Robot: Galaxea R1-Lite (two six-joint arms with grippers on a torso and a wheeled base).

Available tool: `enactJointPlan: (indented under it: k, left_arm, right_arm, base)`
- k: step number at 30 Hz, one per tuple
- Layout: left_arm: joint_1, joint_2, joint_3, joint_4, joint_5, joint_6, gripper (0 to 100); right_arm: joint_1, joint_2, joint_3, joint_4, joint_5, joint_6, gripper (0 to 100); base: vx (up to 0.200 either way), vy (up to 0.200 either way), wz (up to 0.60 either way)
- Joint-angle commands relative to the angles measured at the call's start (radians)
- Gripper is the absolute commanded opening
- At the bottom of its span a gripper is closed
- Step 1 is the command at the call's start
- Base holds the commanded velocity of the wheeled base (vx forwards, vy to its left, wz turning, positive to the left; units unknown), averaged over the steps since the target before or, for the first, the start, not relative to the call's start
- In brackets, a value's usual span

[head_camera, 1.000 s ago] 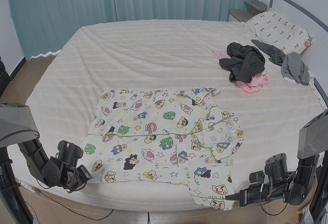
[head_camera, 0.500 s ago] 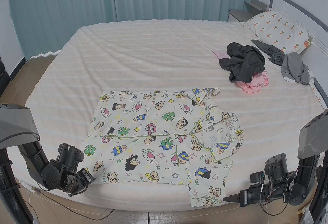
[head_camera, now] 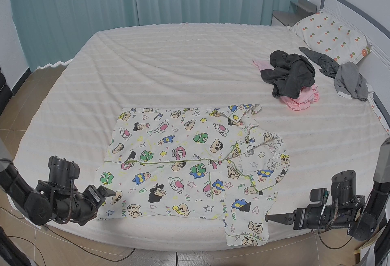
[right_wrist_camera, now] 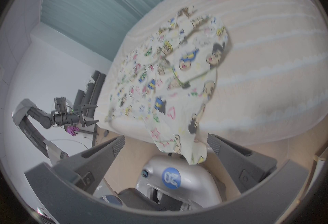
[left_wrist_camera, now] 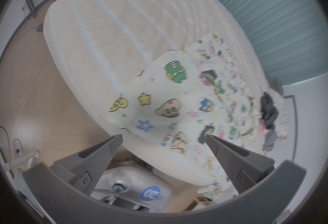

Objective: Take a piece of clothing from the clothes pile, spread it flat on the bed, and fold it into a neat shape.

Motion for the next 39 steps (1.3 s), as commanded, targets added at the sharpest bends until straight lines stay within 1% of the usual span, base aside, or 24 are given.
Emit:
enactJointPlan:
  k: [1, 2, 5, 11, 18, 21, 24, 27, 29, 31, 35, 38, 39]
  left_arm:
    - [0.014, -0.191, -0.024, 0.000, -0.055, -0.054, 100]
    - [0.014, -0.200, -0.038, -0.003, -0.057, -0.070, 100]
    - [0.014, -0.203, -0.066, -0.003, -0.057, -0.073, 100]
    - [0.013, -0.195, -0.104, -0.007, -0.063, -0.076, 100]
    - [0.013, -0.178, -0.110, -0.017, -0.080, -0.077, 100]
    - [0.013, -0.178, -0.110, -0.017, -0.092, -0.077, 100]
    - [0.013, -0.174, -0.107, -0.018, -0.106, -0.094, 100]
    - [0.008, -0.177, -0.096, -0.024, -0.110, -0.104, 100]
    - [0.010, -0.175, -0.076, -0.053, -0.130, -0.107, 100]
    - [0.010, -0.174, -0.066, -0.067, -0.141, -0.107, 100]
    - [0.010, -0.180, -0.010, -0.139, -0.199, -0.107, 100]
    - [0.010, -0.178, 0.016, -0.178, -0.210, -0.107, 100]
    - [0.010, -0.178, 0.017, -0.179, -0.210, -0.107, 100]
  right_arm:
    - [-0.009, -0.163, -0.024, -0.024, -0.002, 0.052, 100]
    - [-0.010, -0.174, -0.046, -0.024, -0.004, 0.066, 100]
    - [-0.010, -0.173, -0.092, -0.024, -0.013, 0.089, 100]
    - [-0.005, -0.116, -0.214, -0.016, -0.056, 0.137, 100]
    - [-0.005, -0.016, -0.322, -0.016, -0.116, 0.140, 100]
    - [-0.004, 0.011, -0.360, -0.015, -0.126, 0.140, 100]
    - [-0.005, 0.062, -0.443, -0.012, -0.137, 0.144, 100]
    - [0.005, 0.108, -0.498, -0.012, -0.140, 0.177, 100]
    - [0.024, 0.154, -0.552, 0.001, -0.145, 0.219, 100]
    - [0.027, 0.176, -0.575, 0.015, -0.148, 0.227, 100]
    - [0.025, 0.268, -0.730, 0.150, -0.179, 0.264, 100]
    - [0.025, 0.312, -0.822, 0.219, -0.218, 0.278, 100]
    - [0.025, 0.314, -0.826, 0.223, -0.220, 0.278, 100]
  base:
    - [0.200, 0.000, 0.00]
    - [0.200, 0.000, 0.00]
    - [0.200, 0.000, 0.00]
    - [0.200, 0.000, 0.00]
    - [0.200, 0.000, 0.00]
    - [0.200, 0.000, 0.00]
    - [0.200, 0.000, 0.00]
    - [0.000, 0.000, 0.00]
    - [0.000, 0.000, 0.00]
    - [0.000, 0.000, 0.00]
    - [0.000, 0.000, 0.00]
    - [0.000, 0.000, 0.00]
    - [0.000, 0.000, 0.00]
